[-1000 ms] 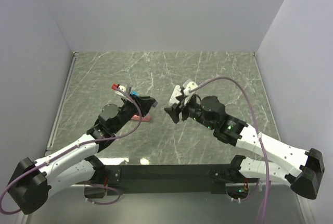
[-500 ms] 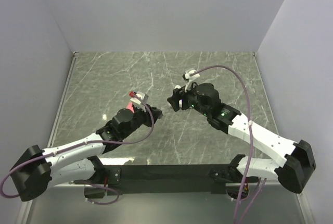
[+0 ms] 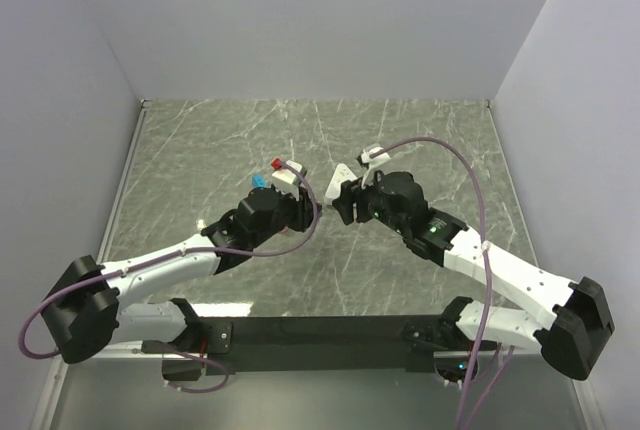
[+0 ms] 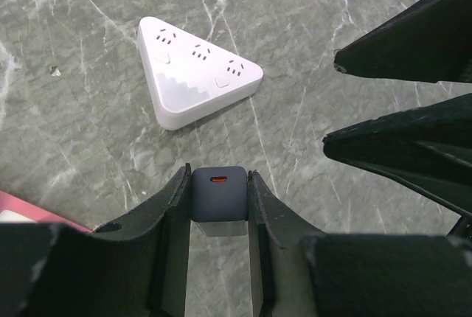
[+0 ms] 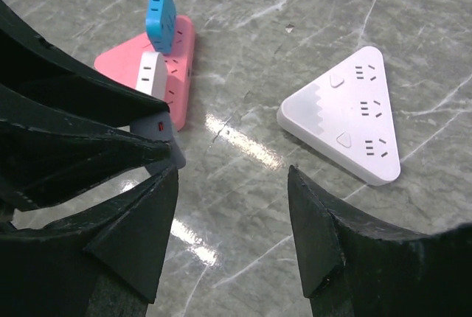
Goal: Insert the plug
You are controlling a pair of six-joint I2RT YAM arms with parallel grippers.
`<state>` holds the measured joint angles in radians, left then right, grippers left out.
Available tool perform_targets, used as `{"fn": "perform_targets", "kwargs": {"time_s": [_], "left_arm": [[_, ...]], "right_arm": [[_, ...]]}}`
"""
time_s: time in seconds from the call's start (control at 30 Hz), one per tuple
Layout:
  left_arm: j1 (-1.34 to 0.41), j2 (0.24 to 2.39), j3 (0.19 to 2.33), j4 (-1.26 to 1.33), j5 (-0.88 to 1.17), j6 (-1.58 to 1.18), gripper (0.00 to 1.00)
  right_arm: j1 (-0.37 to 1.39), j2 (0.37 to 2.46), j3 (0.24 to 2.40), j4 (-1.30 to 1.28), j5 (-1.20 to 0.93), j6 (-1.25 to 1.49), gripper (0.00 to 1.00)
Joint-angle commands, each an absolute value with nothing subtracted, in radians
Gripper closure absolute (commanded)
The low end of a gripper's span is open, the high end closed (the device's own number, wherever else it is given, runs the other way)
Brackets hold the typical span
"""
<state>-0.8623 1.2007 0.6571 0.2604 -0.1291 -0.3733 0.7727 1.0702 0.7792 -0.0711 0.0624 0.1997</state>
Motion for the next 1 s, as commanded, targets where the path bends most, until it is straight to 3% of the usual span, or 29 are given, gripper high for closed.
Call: {"fn": "perform_targets", "kwargs": {"time_s": [0.0, 0.23, 0.63, 0.97], "left_arm": [[-0.861, 1.172, 0.683, 0.25, -0.146, -0.341, 0.99], [-0.858, 1.304, 0.723, 0.348, -0.219, -0.354, 0.99], [-0.844, 1.453, 0.833, 0.442, -0.19, -0.345, 0.99], [-0.81, 1.512, 0.874, 0.474, -0.15, -0.336, 0.99]], "right_arm": [[0.793, 1.083, 0.785, -0.049, 0.069, 0.181, 0.33], [0.729, 1.133, 0.827, -0.086, 0.253, 0.228, 0.31], [0.445, 1.477, 0.917, 0.058, 0.132, 0.288, 0.31], [0.393, 1.749, 1.051, 0.068, 0.182, 0.276, 0.32]]}}
